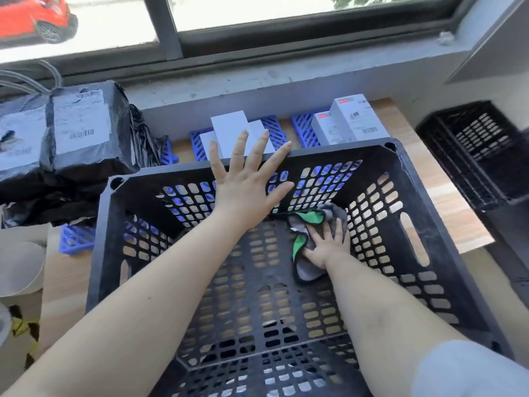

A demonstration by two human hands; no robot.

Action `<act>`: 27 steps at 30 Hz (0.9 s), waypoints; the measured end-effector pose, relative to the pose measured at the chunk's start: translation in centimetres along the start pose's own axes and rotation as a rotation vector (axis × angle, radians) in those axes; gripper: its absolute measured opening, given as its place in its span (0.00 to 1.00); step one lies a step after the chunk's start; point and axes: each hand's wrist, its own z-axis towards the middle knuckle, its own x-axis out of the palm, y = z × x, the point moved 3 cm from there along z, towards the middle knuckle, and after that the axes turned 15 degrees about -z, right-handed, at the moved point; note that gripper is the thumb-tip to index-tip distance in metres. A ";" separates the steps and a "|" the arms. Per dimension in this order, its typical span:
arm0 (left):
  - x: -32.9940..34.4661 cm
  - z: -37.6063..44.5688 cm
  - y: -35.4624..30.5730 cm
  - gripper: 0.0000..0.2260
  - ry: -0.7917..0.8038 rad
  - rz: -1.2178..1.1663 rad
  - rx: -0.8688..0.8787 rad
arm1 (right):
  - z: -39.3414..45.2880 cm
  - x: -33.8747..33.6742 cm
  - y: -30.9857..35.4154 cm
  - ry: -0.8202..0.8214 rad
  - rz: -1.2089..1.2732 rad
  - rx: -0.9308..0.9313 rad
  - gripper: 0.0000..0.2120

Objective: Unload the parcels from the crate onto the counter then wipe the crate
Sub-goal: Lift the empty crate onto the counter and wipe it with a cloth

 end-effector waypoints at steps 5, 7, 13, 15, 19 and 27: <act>-0.3 0.1 -0.2 0.30 0.028 0.003 -0.012 | -1.7 1.1 0.3 0.087 0.106 0.079 0.40; -0.4 0.1 -0.3 0.30 0.034 0.005 -0.014 | -2.5 0.5 0.4 0.159 0.062 0.071 0.43; -0.5 -0.2 -0.3 0.31 -0.001 0.038 0.039 | -5.3 -6.4 0.8 -0.114 -0.078 -0.198 0.45; -0.4 -0.4 -0.9 0.30 -0.033 -0.026 0.077 | -7.5 -8.2 0.4 -0.242 -0.154 -0.278 0.44; 1.9 -1.8 -3.6 0.26 0.001 -0.141 0.273 | -12.0 -10.8 -3.1 -0.372 -0.271 -0.264 0.42; 10.7 -5.6 -7.0 0.28 0.368 -0.104 0.345 | -17.4 -13.6 -14.3 -0.648 -0.295 -0.098 0.37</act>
